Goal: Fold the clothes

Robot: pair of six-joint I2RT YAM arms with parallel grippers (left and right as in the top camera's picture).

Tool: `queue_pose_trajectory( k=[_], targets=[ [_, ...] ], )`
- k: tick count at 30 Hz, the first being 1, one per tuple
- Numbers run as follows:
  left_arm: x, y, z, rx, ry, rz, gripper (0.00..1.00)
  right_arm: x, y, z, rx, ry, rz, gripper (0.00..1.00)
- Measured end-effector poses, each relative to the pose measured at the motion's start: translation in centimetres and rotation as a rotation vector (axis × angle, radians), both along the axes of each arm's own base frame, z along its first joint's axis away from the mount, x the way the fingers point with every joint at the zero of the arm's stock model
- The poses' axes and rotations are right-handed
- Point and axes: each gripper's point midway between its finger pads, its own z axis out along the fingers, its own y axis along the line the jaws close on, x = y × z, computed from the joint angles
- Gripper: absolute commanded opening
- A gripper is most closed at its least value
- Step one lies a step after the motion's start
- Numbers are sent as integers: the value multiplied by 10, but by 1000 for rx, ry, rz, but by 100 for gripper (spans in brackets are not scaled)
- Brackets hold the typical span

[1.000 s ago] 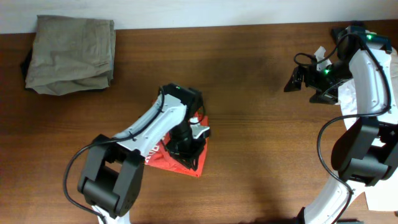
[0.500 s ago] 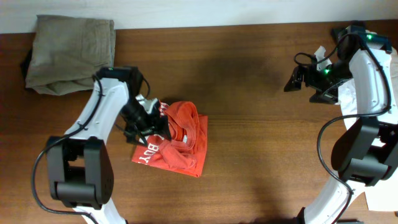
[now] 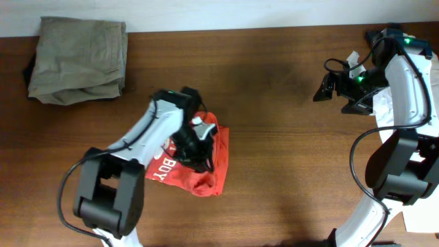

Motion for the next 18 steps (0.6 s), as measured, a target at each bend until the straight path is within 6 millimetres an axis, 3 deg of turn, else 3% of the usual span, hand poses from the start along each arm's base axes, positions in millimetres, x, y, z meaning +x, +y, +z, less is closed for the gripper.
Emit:
queue_pose_trajectory(
  k=[7, 8, 9, 10, 11, 12, 13, 16, 18],
  targets=[
    [-31, -51, -6, -14, -77, -213, 20, 0, 0, 0, 0, 0, 0, 99],
    [-35, -54, -5, -16, -77, -233, 24, 0, 0, 0, 0, 0, 0, 99],
    [-36, -55, 0, -10, -77, -247, 39, 0, 0, 0, 0, 1, 0, 99],
    [-20, -56, 14, -1, -132, -250, 59, 0, 0, 0, 0, 0, 0, 98],
    [3, -46, 30, 62, -189, -211, 73, 0, 0, 0, 0, -1, 0, 99],
    [45, -32, 51, 100, -298, -108, 73, 0, 0, 0, 0, -1, 0, 99],
    [84, -4, 65, 143, -372, 44, 73, 0, 0, 0, 0, 0, 0, 98],
    [123, 63, 63, 249, -373, 320, 73, 0, 0, 0, 0, 0, 0, 99],
    [130, 59, 57, 235, -373, 349, 73, 0, 0, 0, 0, 1, 0, 99]
  ],
)
